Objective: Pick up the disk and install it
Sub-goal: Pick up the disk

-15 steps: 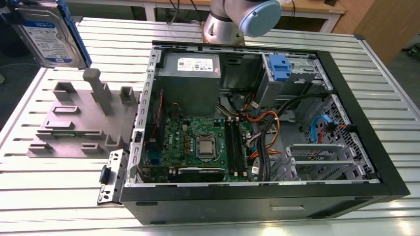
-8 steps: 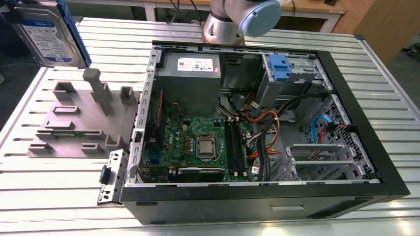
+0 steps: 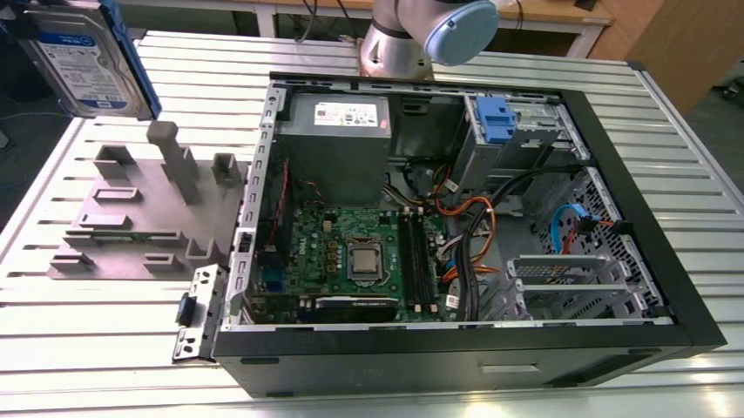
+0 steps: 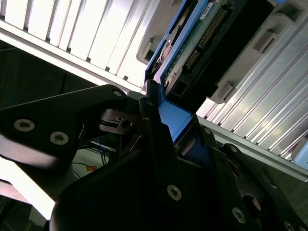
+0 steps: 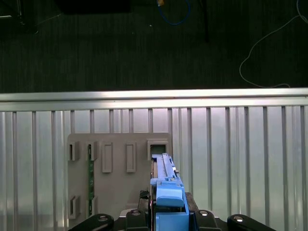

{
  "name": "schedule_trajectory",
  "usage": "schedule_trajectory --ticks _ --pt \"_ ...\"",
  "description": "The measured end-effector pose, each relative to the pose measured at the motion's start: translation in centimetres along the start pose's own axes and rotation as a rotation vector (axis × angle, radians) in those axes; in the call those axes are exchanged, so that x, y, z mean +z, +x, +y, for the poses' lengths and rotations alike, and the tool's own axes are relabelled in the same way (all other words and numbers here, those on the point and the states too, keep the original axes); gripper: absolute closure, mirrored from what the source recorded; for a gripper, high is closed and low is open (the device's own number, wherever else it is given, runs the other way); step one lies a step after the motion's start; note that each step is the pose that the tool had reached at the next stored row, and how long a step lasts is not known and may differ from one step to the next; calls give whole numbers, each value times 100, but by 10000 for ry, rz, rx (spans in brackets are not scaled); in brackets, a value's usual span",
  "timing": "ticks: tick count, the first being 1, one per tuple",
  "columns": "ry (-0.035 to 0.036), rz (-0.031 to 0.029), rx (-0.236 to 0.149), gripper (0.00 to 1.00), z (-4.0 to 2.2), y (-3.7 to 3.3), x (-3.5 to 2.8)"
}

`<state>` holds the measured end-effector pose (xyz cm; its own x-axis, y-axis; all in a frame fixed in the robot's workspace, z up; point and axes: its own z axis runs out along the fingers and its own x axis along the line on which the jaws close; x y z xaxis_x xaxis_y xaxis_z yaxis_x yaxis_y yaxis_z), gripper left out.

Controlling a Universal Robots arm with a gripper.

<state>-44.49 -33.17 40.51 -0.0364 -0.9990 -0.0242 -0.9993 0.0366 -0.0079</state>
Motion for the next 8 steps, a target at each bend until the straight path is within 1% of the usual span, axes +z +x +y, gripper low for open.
schedule_trajectory --ticks 8 --pt "0 0 0 64 0 -1 -19"
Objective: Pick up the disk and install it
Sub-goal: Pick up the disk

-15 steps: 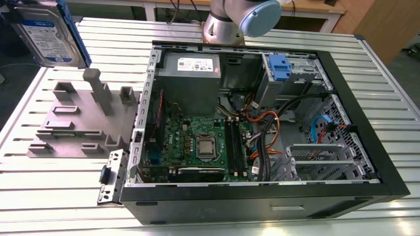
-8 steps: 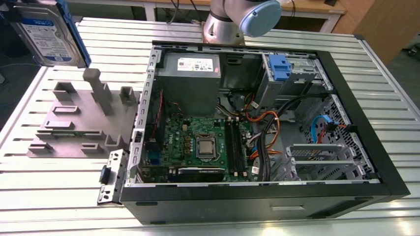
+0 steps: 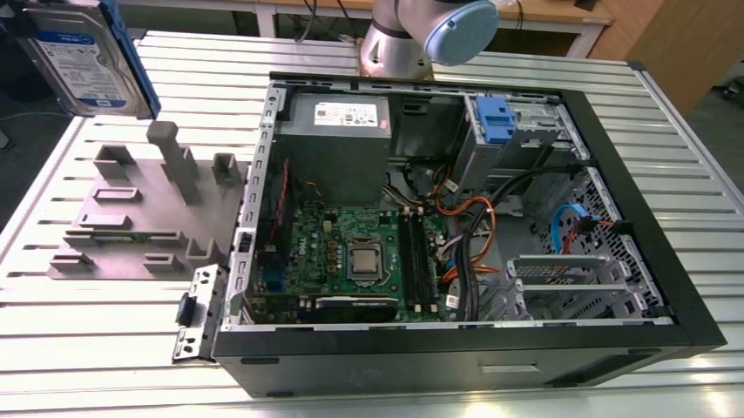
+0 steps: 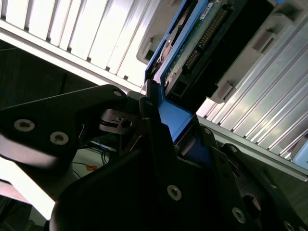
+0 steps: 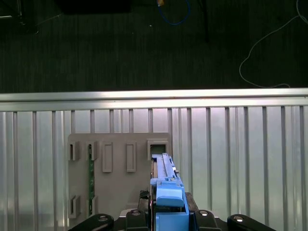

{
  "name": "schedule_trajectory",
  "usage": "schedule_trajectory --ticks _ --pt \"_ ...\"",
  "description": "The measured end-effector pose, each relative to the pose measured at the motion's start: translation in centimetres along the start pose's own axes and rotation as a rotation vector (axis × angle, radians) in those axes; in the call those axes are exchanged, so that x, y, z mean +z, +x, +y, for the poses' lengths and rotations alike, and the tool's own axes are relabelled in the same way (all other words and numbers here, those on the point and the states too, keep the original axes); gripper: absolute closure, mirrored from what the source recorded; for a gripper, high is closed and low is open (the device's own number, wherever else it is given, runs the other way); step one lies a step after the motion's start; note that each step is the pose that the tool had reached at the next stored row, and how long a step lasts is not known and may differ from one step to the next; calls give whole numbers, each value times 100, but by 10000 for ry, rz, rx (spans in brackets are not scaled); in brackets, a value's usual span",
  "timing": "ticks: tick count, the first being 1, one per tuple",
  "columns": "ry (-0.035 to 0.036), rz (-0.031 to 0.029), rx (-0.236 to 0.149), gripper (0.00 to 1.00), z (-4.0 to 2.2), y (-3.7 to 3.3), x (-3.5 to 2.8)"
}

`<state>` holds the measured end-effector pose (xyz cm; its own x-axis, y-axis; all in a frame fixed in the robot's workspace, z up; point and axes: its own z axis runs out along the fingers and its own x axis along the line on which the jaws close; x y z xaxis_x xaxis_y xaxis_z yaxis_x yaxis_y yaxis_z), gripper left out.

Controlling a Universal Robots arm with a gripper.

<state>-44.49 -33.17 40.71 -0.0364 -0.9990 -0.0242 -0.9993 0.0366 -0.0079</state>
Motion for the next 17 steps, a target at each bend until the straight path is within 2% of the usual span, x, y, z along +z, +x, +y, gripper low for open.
schedule_trajectory --ticks 17 --pt "1 0 0 64 0 -1 -50"
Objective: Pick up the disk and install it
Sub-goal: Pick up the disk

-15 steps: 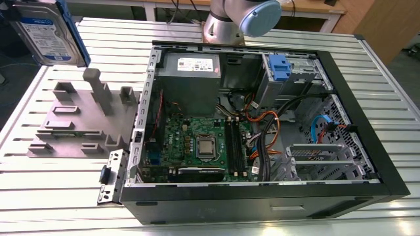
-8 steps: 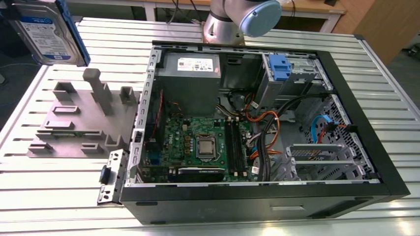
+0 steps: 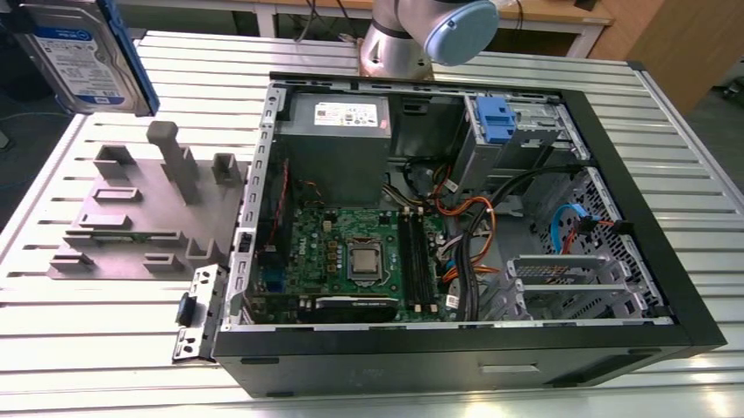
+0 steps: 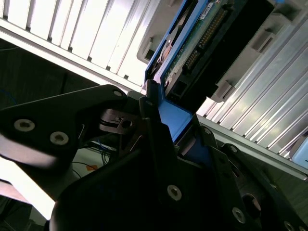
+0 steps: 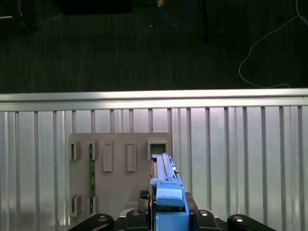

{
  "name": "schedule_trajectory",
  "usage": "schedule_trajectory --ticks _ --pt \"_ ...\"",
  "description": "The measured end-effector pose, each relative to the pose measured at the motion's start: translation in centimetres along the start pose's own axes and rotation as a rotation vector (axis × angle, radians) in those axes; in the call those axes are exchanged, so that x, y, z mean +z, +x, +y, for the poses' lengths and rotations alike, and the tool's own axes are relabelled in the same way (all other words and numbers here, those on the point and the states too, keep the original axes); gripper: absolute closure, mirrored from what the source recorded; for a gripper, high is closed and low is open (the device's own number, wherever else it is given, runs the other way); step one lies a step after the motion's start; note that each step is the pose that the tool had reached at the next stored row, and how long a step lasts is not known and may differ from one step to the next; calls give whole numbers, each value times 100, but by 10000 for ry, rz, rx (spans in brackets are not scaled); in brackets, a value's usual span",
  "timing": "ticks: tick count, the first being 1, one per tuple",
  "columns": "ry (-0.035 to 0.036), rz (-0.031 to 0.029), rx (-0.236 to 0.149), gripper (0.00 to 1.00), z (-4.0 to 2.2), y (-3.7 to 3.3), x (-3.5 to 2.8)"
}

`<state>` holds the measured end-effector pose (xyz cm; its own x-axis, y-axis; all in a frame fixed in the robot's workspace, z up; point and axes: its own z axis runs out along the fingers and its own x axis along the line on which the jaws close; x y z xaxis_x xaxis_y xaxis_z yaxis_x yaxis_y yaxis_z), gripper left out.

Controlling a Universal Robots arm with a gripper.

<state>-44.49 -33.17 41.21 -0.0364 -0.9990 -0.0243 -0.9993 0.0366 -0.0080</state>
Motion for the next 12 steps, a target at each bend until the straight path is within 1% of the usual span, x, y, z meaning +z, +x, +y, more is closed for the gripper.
schedule_trajectory --ticks 12 --pt "0 0 0 64 0 -1 -37"
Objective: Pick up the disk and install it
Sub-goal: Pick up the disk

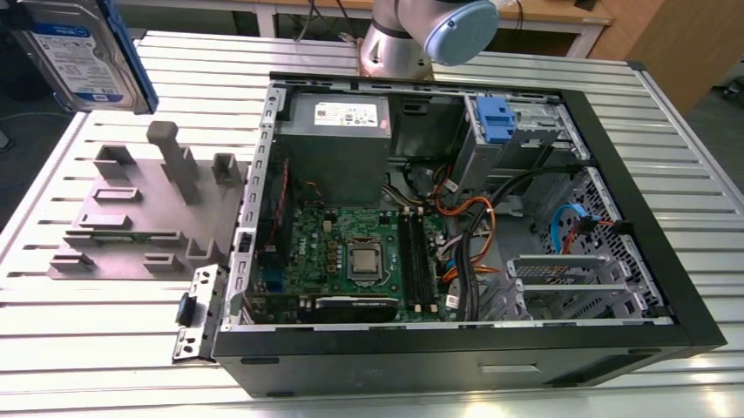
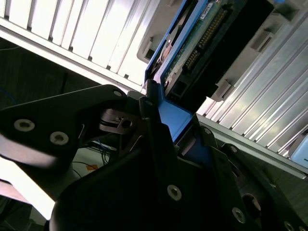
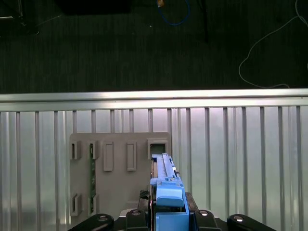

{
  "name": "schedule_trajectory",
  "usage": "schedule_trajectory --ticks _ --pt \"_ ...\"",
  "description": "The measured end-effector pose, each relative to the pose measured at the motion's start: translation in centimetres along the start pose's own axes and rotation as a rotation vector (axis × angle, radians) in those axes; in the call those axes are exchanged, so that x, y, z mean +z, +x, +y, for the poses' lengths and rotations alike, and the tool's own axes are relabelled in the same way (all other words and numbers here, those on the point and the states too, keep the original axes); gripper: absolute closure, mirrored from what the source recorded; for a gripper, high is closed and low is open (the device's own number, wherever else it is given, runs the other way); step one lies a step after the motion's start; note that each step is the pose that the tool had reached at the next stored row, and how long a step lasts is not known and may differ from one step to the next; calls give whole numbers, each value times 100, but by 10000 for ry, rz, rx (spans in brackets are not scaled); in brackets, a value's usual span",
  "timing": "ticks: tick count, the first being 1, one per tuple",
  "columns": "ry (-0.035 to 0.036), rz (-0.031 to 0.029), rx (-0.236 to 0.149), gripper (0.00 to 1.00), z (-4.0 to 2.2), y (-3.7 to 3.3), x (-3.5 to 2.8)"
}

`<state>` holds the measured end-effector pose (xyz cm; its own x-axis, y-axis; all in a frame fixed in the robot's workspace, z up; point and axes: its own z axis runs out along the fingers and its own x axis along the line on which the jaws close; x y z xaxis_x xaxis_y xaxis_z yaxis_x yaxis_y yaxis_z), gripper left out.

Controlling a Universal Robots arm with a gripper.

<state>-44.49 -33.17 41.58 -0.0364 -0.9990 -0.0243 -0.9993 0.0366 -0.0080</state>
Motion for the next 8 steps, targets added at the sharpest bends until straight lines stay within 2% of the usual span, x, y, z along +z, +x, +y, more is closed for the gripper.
schedule_trajectory --ticks 8 --pt "-1 1 0 64 0 -1 -22"
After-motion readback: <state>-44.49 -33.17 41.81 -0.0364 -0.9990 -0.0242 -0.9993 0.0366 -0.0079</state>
